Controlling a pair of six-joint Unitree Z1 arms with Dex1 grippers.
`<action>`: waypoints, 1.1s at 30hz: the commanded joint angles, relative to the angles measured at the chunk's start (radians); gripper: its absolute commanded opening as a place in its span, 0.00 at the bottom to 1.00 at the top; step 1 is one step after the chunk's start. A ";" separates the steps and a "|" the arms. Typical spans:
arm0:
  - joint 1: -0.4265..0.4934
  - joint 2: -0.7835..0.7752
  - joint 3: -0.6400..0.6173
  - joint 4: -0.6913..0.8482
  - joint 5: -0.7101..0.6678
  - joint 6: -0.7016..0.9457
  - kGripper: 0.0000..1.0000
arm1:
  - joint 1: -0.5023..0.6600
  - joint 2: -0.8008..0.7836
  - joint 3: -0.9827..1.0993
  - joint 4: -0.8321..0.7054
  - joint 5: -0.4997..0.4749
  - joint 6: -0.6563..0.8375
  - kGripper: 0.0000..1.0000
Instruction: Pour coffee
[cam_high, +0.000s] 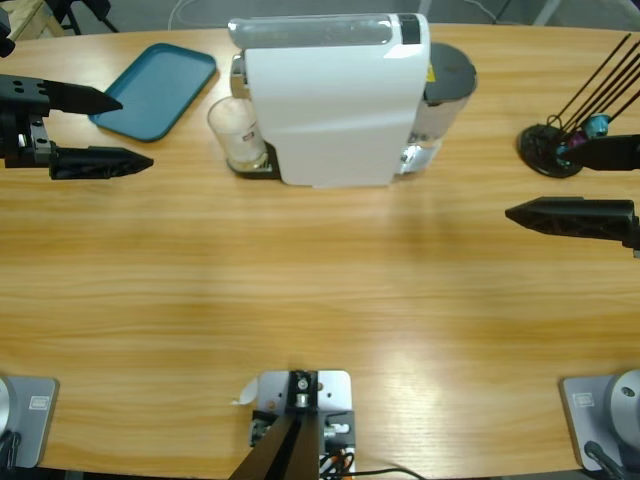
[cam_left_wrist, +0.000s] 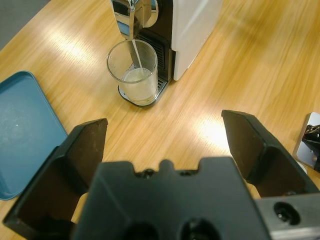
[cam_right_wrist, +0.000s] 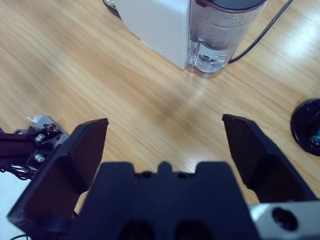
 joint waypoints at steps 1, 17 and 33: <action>-0.004 0.033 0.007 -0.002 -0.007 0.028 1.00 | 0.007 0.020 0.013 0.014 -0.002 -0.005 1.00; -0.004 0.104 -0.001 -0.004 0.000 0.049 1.00 | 0.007 0.026 0.011 0.021 -0.003 -0.010 1.00; 0.036 0.387 -0.109 -0.168 -0.023 0.307 1.00 | 0.007 0.039 -0.018 0.113 -0.011 -0.012 1.00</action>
